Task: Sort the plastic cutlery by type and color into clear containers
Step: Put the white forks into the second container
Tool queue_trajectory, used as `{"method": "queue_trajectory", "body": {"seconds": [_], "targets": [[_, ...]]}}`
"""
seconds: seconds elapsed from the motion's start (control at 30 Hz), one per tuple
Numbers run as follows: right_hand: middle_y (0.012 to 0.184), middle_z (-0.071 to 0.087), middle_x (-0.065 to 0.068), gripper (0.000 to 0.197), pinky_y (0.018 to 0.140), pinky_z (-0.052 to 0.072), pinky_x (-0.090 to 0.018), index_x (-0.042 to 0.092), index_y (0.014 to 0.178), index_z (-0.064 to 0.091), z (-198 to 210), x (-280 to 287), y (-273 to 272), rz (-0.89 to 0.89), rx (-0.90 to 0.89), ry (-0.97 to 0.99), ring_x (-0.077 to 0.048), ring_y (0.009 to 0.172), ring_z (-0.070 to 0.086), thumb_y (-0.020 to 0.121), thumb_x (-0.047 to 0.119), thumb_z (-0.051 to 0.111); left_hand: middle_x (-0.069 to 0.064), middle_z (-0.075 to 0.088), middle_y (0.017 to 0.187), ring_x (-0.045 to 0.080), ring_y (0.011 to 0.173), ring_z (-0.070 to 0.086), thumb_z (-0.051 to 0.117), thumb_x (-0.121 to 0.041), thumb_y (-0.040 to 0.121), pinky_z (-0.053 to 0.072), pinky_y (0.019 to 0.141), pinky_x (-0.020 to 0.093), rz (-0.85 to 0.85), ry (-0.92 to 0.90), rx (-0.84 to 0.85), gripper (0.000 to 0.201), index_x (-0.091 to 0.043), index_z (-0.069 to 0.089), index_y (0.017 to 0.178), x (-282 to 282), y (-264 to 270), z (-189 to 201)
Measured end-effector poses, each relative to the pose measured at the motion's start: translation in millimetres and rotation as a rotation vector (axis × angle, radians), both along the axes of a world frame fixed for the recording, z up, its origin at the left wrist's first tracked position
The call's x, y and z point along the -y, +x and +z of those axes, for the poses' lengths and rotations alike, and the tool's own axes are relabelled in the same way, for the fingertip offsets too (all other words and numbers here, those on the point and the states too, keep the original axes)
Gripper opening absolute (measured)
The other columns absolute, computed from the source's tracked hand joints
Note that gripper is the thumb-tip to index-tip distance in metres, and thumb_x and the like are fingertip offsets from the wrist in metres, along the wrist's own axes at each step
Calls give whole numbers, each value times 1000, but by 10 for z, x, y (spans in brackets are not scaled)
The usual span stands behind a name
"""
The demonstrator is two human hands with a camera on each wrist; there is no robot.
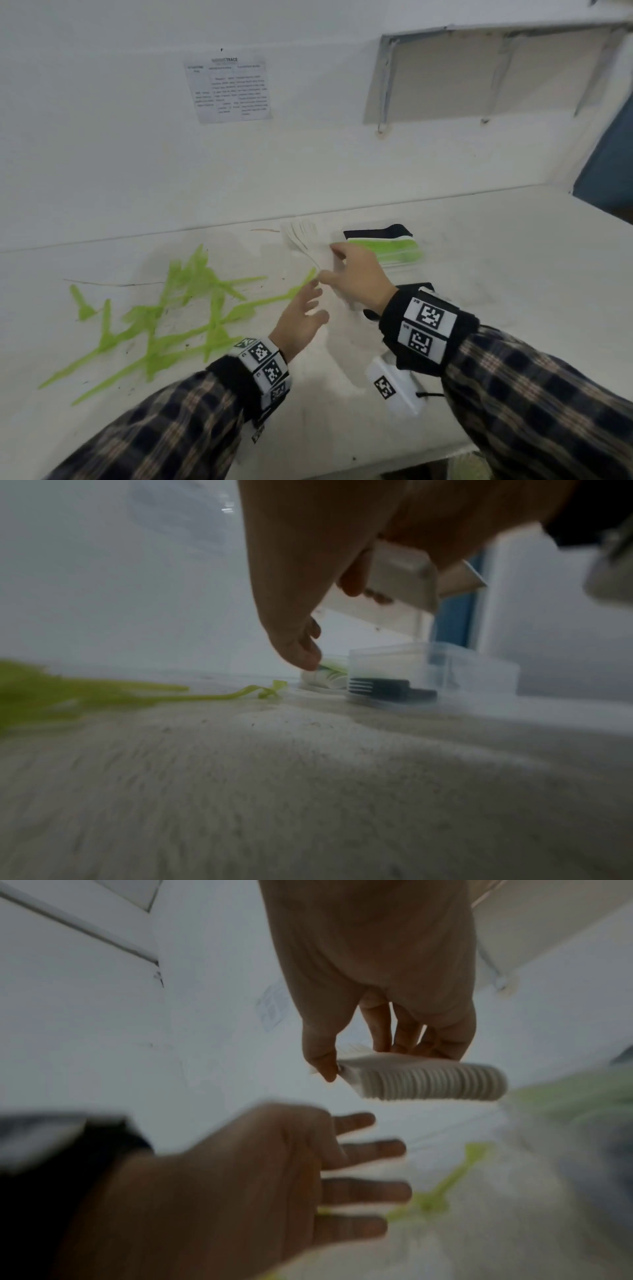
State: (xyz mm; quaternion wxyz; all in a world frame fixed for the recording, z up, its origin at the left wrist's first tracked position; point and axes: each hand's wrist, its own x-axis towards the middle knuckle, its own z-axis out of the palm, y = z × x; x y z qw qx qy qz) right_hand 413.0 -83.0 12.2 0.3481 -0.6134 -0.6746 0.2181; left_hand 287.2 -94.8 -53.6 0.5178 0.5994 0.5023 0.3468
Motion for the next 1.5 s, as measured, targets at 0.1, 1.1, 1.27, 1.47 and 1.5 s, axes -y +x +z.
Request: {"method": "queue_trajectory", "body": {"seconds": [0.1, 1.1, 1.27, 1.47, 1.5], "targets": [[99, 62, -1, 34, 72, 39, -13, 9, 105, 63, 187, -18, 359, 14, 62, -7, -16, 94, 54, 73, 19, 70, -5, 13, 156, 10, 143, 15, 70, -33, 83, 19, 109, 21, -206, 57, -280, 95, -19, 6, 152, 4, 134, -10], [121, 64, 3, 45, 97, 41, -24, 24, 129, 56, -217, -176, 1568, 482, 664, -570, -16, 110, 58, 85, 17, 58, 2, 14, 157, 11, 141, 20, 85, -29, 65, 21, 103, 13, -97, -58, -362, 137, -9, -24, 145, -73, 900, -167], [115, 66, 5, 39, 95, 44, -24, 28, 123, 60, -313, -213, 1540, 521, 677, -558, -16, 106, 60, 87, 18, 53, 2, 12, 157, 4, 136, 18, 82, -23, 71, 17, 96, 6, -107, -67, -340, 128, -10, -21, 147, -35, 906, -148], [89, 62, 13, 46, 86, 49, -28, 37, 121, 57, -307, -228, 1547, 617, 616, -565, -10, 84, 57, 84, 11, 49, 2, 17, 155, -3, 119, 19, 78, -20, 76, 17, 86, -1, -128, -74, -321, 123, -9, -22, 146, 0, 908, -120], [85, 61, 15, 47, 86, 49, -29, 36, 121, 56, -299, -238, 1550, 623, 616, -573, -10, 84, 57, 83, 10, 49, 2, 17, 155, -3, 120, 19, 78, -20, 76, 17, 86, -1, -128, -73, -318, 124, -9, -22, 146, 2, 908, -116]]}}
